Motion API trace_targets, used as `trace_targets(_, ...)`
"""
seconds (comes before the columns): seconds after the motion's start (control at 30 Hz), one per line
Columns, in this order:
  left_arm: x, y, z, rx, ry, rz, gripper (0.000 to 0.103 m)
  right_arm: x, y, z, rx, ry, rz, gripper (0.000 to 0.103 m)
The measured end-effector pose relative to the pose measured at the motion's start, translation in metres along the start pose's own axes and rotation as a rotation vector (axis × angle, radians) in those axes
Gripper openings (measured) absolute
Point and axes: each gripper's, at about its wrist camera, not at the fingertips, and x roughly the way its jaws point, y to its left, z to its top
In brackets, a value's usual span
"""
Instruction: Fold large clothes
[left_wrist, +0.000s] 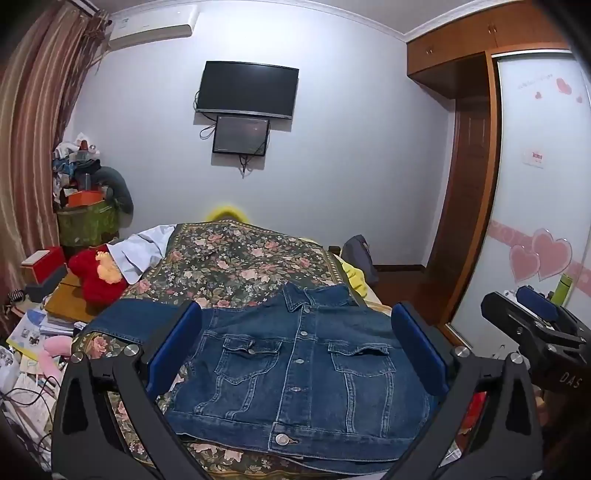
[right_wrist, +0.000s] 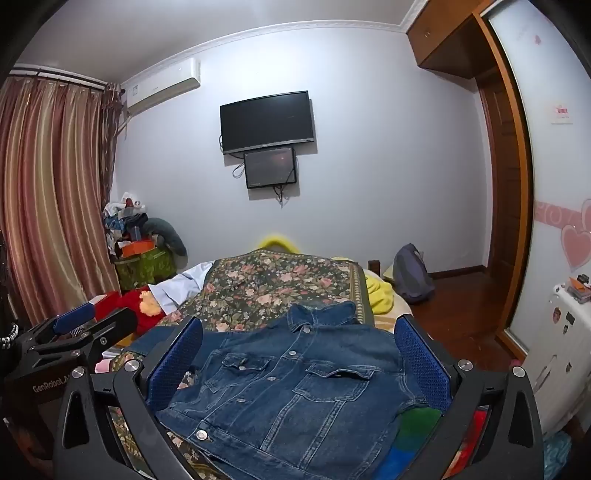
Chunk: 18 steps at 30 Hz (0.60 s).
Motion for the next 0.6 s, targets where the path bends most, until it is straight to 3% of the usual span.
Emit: trace_targets(0.6, 0.0032, 0.0008, -0.0045, 0.03, -0.011, 0.028, 0.103, 0.0016, 0.0012, 0.0002, 0.0, -0.003, -0.003, 0.103)
